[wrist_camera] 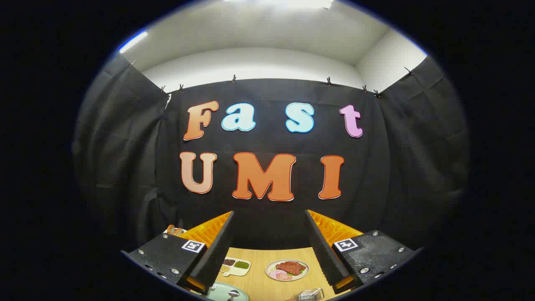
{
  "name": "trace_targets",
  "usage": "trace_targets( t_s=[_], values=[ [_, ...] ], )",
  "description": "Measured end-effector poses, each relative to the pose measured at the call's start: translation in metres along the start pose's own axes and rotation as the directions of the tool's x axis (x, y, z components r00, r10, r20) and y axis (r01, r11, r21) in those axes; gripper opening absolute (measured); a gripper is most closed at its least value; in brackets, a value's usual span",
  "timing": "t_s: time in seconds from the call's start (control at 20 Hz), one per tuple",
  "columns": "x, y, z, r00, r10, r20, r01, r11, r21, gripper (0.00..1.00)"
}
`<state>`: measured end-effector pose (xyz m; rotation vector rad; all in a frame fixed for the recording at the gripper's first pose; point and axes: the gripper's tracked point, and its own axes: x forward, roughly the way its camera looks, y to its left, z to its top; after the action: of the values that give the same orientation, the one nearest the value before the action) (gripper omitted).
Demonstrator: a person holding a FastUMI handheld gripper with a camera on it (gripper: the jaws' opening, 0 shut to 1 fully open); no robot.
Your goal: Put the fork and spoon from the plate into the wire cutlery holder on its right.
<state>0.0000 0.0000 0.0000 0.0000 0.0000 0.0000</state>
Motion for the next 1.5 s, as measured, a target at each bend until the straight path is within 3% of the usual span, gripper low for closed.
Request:
trace_targets(
  t_s=[0.6, 1.05, 1.25, 1.5],
  values=[
    [0.017, 0.019, 0.001, 1.0, 0.017, 0.009, -0.017, 1.0, 0.0, 0.96],
    [0.021, 0.057, -0.06, 0.981, 0.096, -0.168, -0.099, 0.995, -0.01, 0.96],
    [0.018, 0.086, -0.123, 0.91, 0.155, -0.384, -0.16, 0.987, 0.018, 0.97],
    [0.001, 0.116, -0.194, 0.75, 0.223, -0.623, -0.214, 0.973, 0.091, 0.97]
  ],
)
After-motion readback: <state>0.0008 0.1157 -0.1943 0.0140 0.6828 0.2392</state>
